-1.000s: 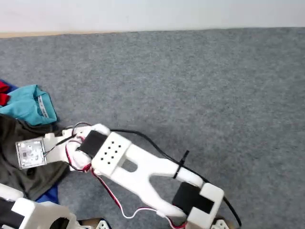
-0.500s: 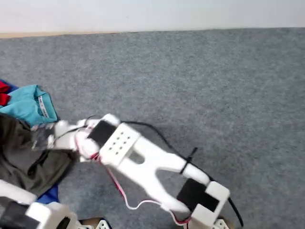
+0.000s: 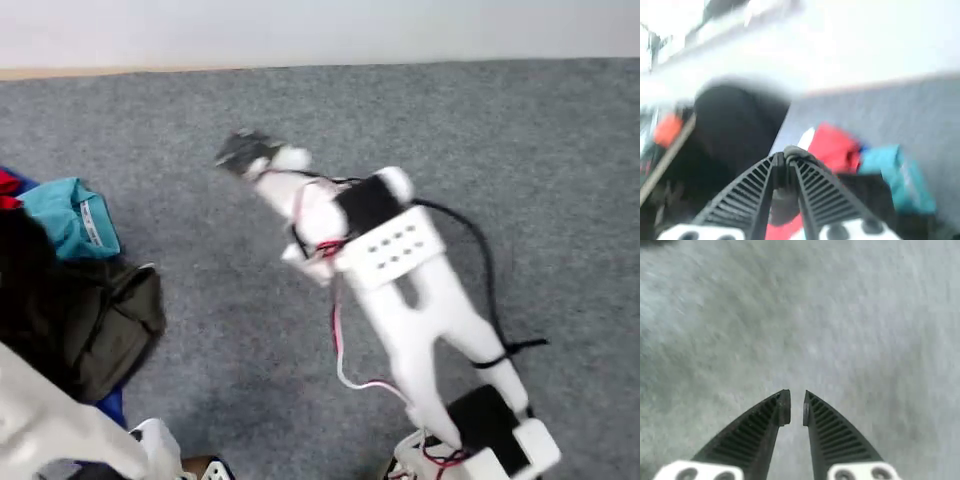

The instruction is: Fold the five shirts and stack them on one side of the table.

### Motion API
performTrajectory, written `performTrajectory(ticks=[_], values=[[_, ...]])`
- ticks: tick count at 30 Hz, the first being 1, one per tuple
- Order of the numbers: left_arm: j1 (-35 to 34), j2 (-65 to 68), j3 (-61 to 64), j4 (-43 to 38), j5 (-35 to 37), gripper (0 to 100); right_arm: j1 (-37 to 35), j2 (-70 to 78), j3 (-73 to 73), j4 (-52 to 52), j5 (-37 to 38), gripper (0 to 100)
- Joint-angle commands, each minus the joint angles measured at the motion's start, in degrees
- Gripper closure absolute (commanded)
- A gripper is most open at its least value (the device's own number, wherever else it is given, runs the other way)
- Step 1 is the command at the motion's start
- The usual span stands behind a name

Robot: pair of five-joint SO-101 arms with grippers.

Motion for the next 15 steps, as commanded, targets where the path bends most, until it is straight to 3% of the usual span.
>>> performTrajectory(ticks=[1,5,11,15], values=[[10.4,-3.1,-2.3,-7.3,1.3,100,6.6,-4.2,-2.5,5.1,-1.1,93.0],[18.7,-2.4,-2.3,-16.0,3.5,100,13.0,-5.2,-0.6,7.3,-1.1,93.0],[25.4,2.3,-2.3,-30.4,4.2,100,18.7,-9.0,11.5,6.8,-0.9,93.0],[30.6,5.5,-5.3,-34.5,4.0,100,19.8,-12.3,20.2,3.8,-1.1,93.0]])
